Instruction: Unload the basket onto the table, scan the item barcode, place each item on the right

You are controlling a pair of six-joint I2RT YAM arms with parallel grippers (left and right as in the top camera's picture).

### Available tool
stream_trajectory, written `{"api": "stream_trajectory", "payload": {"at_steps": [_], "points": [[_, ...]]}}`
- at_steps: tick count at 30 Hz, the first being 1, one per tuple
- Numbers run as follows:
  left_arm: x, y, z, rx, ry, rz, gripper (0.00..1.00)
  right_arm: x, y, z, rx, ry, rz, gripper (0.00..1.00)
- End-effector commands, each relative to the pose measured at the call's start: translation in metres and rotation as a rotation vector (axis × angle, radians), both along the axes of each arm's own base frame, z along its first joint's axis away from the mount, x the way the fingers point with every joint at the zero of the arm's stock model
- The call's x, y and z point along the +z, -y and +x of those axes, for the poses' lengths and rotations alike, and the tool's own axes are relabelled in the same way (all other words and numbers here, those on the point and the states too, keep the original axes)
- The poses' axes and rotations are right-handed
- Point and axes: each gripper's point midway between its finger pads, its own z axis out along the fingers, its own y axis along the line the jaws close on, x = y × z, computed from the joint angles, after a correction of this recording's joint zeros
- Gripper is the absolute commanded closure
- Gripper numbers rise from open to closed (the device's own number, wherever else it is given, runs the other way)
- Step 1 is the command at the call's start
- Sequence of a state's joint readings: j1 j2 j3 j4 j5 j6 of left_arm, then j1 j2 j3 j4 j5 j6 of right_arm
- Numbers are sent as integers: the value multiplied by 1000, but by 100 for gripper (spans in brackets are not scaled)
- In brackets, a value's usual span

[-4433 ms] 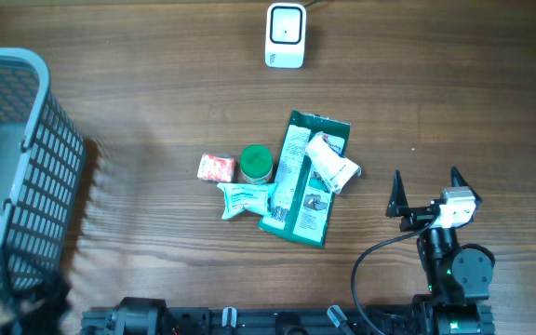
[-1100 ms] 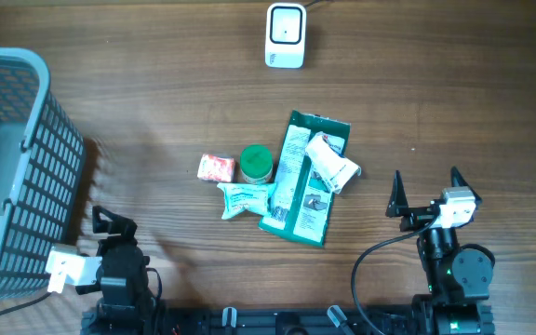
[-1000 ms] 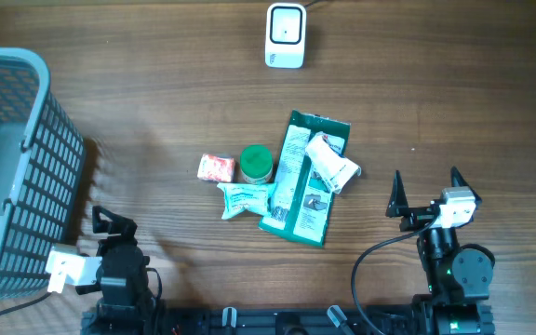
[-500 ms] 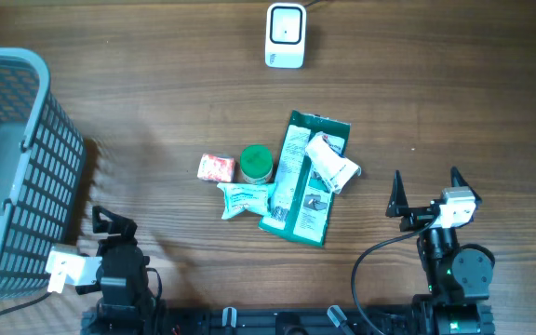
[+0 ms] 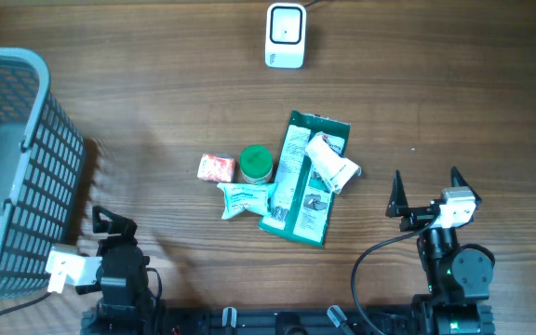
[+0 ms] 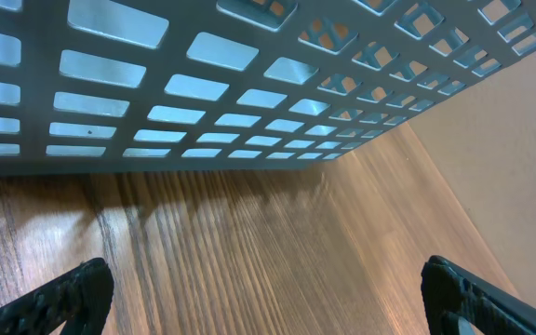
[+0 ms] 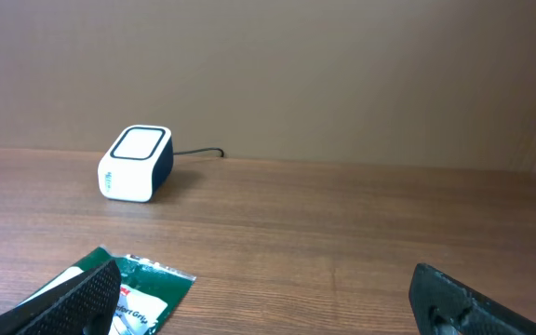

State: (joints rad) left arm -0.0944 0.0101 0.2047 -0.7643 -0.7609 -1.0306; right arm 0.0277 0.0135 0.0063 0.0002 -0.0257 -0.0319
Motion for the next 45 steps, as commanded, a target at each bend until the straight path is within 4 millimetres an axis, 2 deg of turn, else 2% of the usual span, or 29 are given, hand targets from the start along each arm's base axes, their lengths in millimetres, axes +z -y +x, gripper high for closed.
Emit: {"api": "stream_trajectory", "payload": {"at_steps": [1, 21, 23, 24, 28, 33, 36, 41, 45], "points": [[-3, 0, 0, -3, -10, 3, 0, 1, -2, 0, 12, 7, -13, 0], [-3, 0, 0, -3, -10, 3, 0, 1, -2, 0, 12, 6, -14, 0], [-3, 0, 0, -3, -10, 3, 0, 1, -1, 0, 3, 9, -71, 0], [-3, 0, 0, -3, -10, 3, 0, 4, -9, -1, 51, 21, -22, 0], [-3, 0, 0, -3, -10, 3, 0, 24, 7, -1, -28, 81, 275, 0], [-3, 0, 0, -3, -10, 3, 0, 72, 5, -10, -4, 172, 254, 0], [-3, 0, 0, -3, -10, 3, 0, 96, 5, -10, -8, 147, 248, 1], [-3, 0, 0, -3, -10, 3, 0, 116, -5, 15, 31, 51, 254, 0], [-3, 0, 0, -3, -10, 3, 0, 121, -18, 59, 86, -84, 311, 0]]}}
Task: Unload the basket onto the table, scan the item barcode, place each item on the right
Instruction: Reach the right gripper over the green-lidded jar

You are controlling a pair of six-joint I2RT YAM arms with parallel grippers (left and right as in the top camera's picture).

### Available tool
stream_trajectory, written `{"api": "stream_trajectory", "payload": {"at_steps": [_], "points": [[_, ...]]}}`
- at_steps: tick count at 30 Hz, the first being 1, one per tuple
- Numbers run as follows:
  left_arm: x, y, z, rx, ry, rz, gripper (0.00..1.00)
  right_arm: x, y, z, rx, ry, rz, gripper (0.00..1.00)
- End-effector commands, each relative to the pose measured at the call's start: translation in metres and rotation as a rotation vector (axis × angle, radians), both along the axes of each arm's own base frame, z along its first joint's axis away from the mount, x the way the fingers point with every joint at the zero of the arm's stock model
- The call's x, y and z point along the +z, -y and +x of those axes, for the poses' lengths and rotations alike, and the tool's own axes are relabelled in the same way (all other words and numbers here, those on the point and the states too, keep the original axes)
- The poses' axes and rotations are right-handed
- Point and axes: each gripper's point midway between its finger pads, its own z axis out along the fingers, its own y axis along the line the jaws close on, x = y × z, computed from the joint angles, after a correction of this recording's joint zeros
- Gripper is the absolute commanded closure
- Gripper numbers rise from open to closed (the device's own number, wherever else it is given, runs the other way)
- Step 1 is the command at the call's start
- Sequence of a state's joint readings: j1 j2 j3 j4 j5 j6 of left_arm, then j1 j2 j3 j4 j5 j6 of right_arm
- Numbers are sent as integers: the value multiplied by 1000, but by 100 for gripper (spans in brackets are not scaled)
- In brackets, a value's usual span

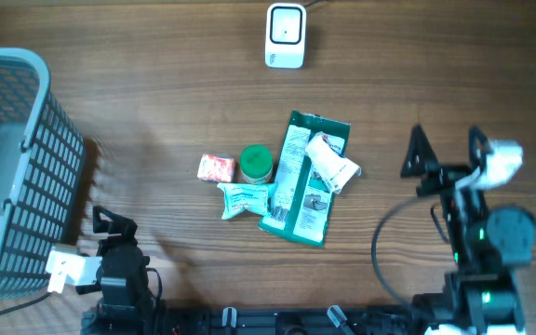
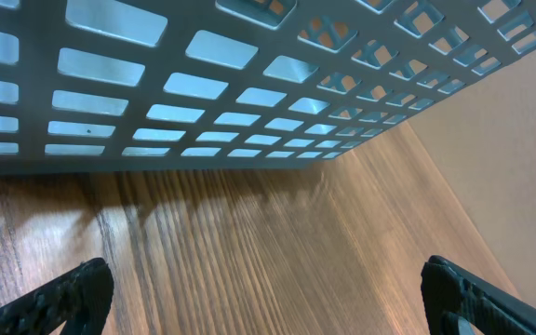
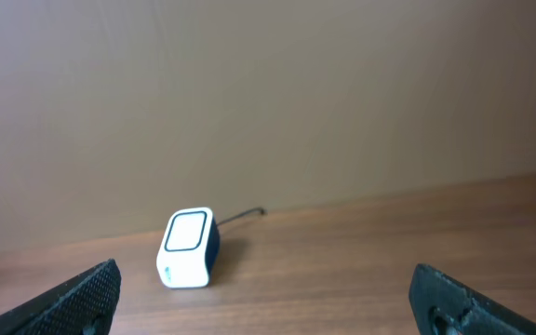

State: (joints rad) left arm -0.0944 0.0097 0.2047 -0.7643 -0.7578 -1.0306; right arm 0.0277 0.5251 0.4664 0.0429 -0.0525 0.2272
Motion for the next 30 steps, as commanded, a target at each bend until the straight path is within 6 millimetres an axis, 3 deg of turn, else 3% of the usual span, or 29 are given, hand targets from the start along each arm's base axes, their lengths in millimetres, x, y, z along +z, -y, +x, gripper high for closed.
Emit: {"api": "stream_trajectory", "payload": {"at_steps": [1, 6, 13, 17, 21, 26, 28, 30], "points": [[-3, 0, 0, -1, -10, 5, 0, 7, -16, 33, 87, -68, 66, 0], [-3, 0, 0, 0, -10, 5, 0, 7, -36, 62, 198, -51, 70, 0], [-3, 0, 0, 0, -10, 5, 0, 9, -45, 65, 252, -42, 99, 0], [-3, 0, 0, 0, -10, 5, 0, 26, -62, 62, 316, -8, 92, 0], [-3, 0, 0, -1, -10, 5, 0, 59, -78, 63, 317, 29, 91, 0], [-3, 0, 0, 0, -10, 5, 0, 80, -102, 67, 321, 24, 91, 0], [-3, 0, 0, -1, -10, 5, 0, 78, -117, 67, 357, 20, 95, 0], [-3, 0, 0, 0, -10, 5, 0, 62, -125, 68, 395, -63, 163, 0]]}}
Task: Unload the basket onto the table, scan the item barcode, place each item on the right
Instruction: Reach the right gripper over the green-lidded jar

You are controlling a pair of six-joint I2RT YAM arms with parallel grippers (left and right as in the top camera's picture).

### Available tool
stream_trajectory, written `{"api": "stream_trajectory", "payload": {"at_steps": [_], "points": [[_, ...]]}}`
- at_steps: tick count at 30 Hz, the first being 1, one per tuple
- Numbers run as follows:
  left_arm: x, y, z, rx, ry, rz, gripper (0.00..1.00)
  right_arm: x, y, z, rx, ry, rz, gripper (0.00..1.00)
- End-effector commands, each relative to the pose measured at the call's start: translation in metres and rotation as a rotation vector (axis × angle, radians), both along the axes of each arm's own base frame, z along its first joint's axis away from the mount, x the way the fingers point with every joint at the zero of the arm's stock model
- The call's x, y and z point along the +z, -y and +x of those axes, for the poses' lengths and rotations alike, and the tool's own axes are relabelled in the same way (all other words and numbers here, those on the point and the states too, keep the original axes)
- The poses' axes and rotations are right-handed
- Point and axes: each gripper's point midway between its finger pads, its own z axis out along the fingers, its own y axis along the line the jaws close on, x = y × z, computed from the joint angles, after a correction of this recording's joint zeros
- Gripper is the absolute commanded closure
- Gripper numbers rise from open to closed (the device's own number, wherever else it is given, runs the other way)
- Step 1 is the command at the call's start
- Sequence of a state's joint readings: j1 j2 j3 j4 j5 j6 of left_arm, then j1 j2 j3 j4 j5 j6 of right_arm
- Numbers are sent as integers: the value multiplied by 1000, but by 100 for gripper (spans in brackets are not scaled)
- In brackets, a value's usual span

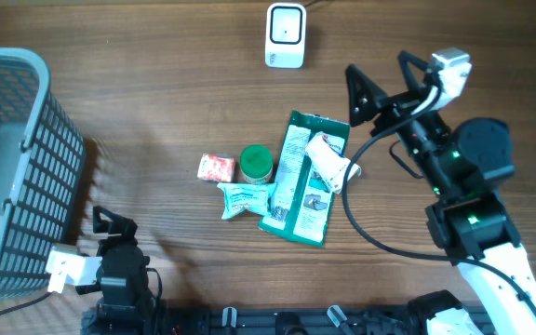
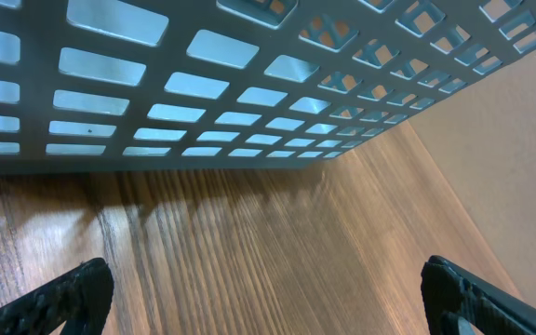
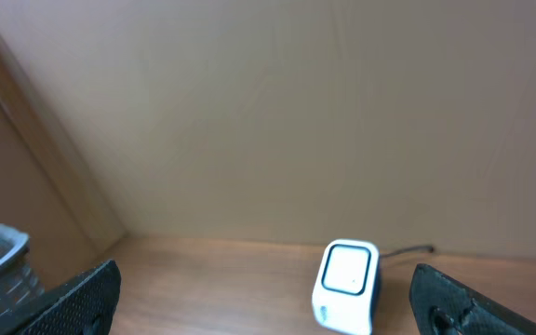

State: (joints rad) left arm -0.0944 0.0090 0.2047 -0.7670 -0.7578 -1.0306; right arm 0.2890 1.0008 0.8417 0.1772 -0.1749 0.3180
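Note:
The white barcode scanner (image 1: 286, 36) stands at the table's far edge, also in the right wrist view (image 3: 347, 286). Mid-table lies a cluster: a green flat packet (image 1: 301, 191), a white tube-like packet (image 1: 331, 162) on top of it, a green round lid (image 1: 256, 163), a red-and-white small box (image 1: 216, 167) and a pale green pouch (image 1: 243, 199). My right gripper (image 1: 384, 79) hangs open above the table, right of the scanner and beyond the cluster, holding nothing. My left gripper (image 1: 110, 223) rests open at the near left beside the basket.
A grey-blue mesh basket (image 1: 12, 163) fills the left side; its wall fills the left wrist view (image 2: 203, 84). The scanner's cable (image 3: 408, 251) runs off behind it.
My right gripper has moved farther from the front and to the left, from right of the cluster to a spot near the scanner, still open. The left arm and items stayed put.
My right gripper first sat low and open at the near right of the table. Then it stood raised farther back on the right. Now it hangs beyond the cluster, close to the scanner. The left gripper stayed parked by the basket throughout.

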Motion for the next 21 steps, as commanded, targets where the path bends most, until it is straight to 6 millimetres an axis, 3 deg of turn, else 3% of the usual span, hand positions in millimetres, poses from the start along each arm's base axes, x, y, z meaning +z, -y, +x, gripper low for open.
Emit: {"api": "stream_trajectory", "payload": {"at_steps": [1, 3, 8, 10, 12, 14, 18, 21], "points": [[-3, 0, 0, 0, -8, 5, 0, -25, -11, 4, 33, -164, 93, 0], [-3, 0, 0, 0, -8, 5, 0, -61, -19, 2, 66, -324, 106, 0], [-3, 0, 0, 0, -8, 5, 0, -204, -21, -15, 56, -851, -35, 0], [-3, 0, 0, 0, -8, 5, 0, -225, -22, -21, 53, -954, -47, 0], [-3, 0, 0, 0, -8, 5, 0, -230, -22, -25, 47, -1021, -53, 0], [-3, 0, 0, -1, -8, 5, 0, -217, -23, -28, 60, -1043, -52, 0], [-3, 0, 0, 0, -8, 5, 0, -191, -59, -60, 321, -1117, 64, 0], [-3, 0, 0, 0, -8, 5, 0, -181, -70, -54, 324, -1098, 94, 1]]}}
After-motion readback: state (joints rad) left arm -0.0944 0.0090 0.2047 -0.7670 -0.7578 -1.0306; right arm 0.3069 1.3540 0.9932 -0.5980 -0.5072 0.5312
